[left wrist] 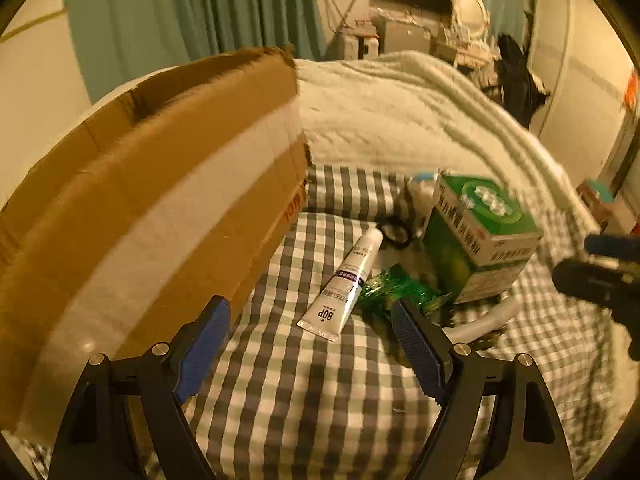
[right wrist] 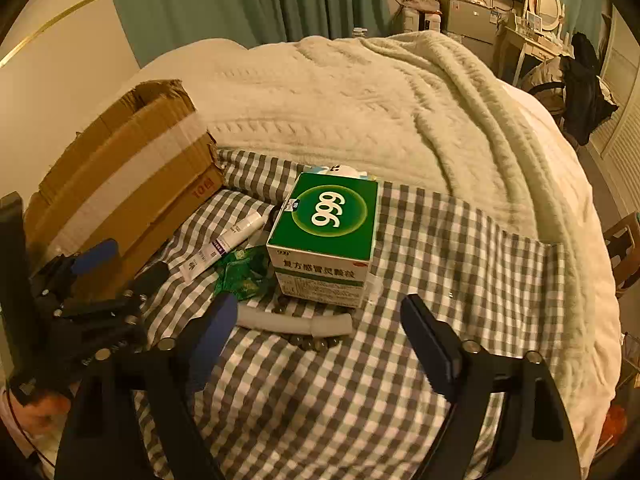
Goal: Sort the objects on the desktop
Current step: 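Grasp the green medicine box with the right gripper while the left grasps the white BOP tube, then carry the green medicine box and BOP tube over the cardboard box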
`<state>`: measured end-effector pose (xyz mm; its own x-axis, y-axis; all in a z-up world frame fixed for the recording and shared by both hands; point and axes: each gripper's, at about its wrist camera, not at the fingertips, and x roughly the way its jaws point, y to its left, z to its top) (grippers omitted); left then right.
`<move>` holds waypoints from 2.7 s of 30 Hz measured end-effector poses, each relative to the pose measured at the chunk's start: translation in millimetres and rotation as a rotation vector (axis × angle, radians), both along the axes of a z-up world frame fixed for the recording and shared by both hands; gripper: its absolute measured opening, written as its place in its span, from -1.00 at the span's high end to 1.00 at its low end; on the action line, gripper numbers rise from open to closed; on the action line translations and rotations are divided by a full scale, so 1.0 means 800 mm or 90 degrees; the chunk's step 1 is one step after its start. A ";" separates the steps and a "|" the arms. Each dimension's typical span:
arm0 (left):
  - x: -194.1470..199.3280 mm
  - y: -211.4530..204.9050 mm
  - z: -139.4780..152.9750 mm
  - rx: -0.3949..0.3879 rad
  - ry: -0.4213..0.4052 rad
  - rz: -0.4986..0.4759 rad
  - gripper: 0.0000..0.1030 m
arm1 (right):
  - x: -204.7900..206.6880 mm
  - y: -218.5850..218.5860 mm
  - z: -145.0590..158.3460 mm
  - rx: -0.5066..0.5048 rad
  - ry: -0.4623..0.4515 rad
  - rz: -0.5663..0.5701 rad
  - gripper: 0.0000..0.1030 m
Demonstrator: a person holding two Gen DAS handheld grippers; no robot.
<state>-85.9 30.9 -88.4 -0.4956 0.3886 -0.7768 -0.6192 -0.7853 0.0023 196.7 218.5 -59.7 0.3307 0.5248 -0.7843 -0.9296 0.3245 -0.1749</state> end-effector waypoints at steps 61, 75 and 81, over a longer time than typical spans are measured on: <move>0.032 -0.049 0.067 0.046 -0.021 -0.036 0.53 | -0.011 -0.064 0.071 0.031 -0.032 -0.061 -0.48; -0.018 -0.130 0.309 0.125 0.041 0.003 0.53 | -0.166 -0.044 0.234 0.142 -0.042 0.017 -0.48; -0.059 -0.126 0.370 0.153 0.038 0.019 0.53 | -0.220 0.017 0.285 0.153 -0.078 0.049 -0.48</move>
<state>-132.9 -70.1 207.2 -0.5517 0.5434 -0.6327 -0.6005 -0.7853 -0.1508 20.4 232.1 168.7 0.3675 0.7179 -0.5913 -0.9297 0.2997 -0.2140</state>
